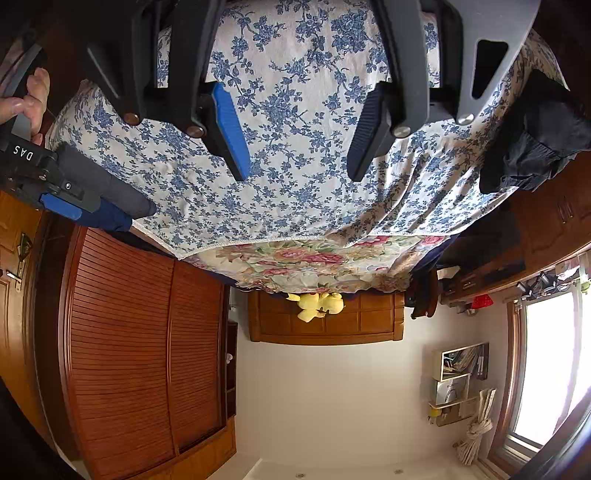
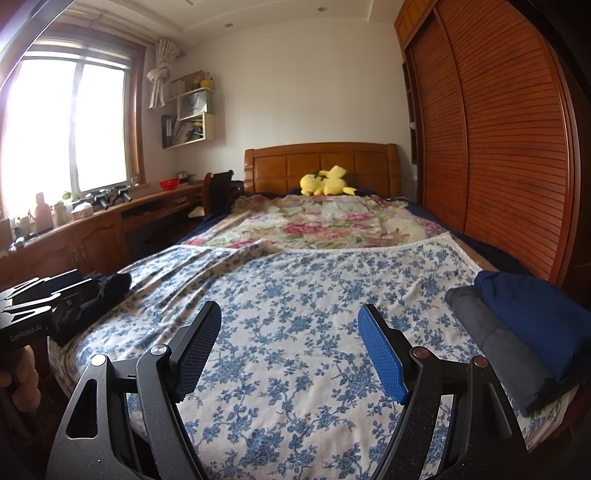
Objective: Fold large clothes
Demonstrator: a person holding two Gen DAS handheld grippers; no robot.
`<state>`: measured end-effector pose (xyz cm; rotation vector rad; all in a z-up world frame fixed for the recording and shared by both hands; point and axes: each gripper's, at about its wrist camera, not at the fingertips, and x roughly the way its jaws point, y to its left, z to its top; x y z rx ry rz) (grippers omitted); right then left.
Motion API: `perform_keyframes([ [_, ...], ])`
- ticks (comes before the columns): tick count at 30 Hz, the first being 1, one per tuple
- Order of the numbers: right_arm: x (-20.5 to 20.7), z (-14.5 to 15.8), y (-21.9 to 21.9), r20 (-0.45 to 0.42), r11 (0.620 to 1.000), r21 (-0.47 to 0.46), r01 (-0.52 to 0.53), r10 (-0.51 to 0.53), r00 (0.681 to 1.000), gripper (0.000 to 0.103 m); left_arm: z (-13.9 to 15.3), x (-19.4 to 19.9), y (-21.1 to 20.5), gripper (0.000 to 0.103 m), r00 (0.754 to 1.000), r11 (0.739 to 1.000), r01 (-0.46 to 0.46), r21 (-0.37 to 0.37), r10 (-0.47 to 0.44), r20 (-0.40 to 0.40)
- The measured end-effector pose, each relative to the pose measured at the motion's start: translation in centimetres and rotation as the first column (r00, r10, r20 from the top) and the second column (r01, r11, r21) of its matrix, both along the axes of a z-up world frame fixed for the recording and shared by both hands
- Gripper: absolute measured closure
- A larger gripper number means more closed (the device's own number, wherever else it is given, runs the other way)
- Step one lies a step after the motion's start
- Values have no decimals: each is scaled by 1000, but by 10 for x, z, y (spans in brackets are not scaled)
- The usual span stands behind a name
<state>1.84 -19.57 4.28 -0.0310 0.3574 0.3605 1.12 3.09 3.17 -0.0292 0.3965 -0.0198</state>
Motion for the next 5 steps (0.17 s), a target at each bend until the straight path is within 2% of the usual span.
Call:
perform_keyframes([
  [5, 0, 1, 1, 0, 1000, -1, 1, -1, 1000, 25, 0, 0, 0, 49, 1000, 1000, 0, -1, 0, -1],
])
